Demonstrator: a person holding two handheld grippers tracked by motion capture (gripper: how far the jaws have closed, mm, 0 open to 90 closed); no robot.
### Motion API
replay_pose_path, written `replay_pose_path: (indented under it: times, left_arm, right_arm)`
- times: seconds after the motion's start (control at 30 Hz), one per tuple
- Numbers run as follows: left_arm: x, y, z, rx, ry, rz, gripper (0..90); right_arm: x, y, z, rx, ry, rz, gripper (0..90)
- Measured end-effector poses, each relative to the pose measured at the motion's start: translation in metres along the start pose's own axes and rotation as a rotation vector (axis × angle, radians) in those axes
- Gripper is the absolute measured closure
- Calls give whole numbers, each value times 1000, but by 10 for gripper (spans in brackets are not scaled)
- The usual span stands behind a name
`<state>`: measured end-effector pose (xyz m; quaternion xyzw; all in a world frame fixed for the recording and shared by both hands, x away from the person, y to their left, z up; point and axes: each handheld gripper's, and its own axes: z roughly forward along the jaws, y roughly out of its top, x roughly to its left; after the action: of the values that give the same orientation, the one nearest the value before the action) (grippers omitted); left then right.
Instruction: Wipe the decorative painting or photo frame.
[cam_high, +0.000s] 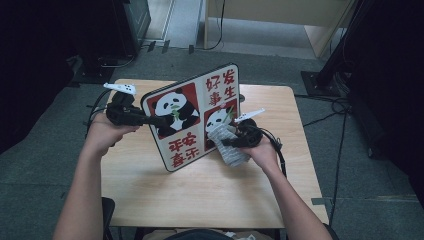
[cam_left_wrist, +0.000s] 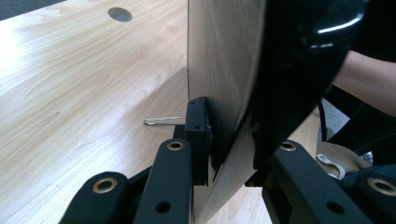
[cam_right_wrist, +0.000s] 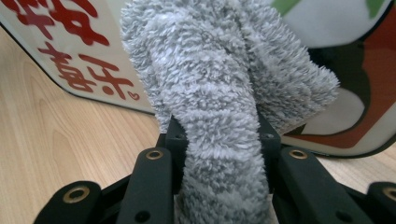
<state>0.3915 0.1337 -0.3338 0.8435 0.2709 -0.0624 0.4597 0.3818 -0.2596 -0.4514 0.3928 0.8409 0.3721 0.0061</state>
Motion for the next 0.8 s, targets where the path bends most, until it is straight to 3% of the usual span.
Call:
replay_pose_path:
  times: [0.47, 0.8]
  left_arm:
    - [-1, 0, 0, 1, -3, 4, 769]
    - [0, -1, 0, -4, -4, -6, 768]
  right_arm:
    - [-6, -11, 14, 35, 23, 28, 683]
    - [-5, -9, 9, 38, 26, 22, 685]
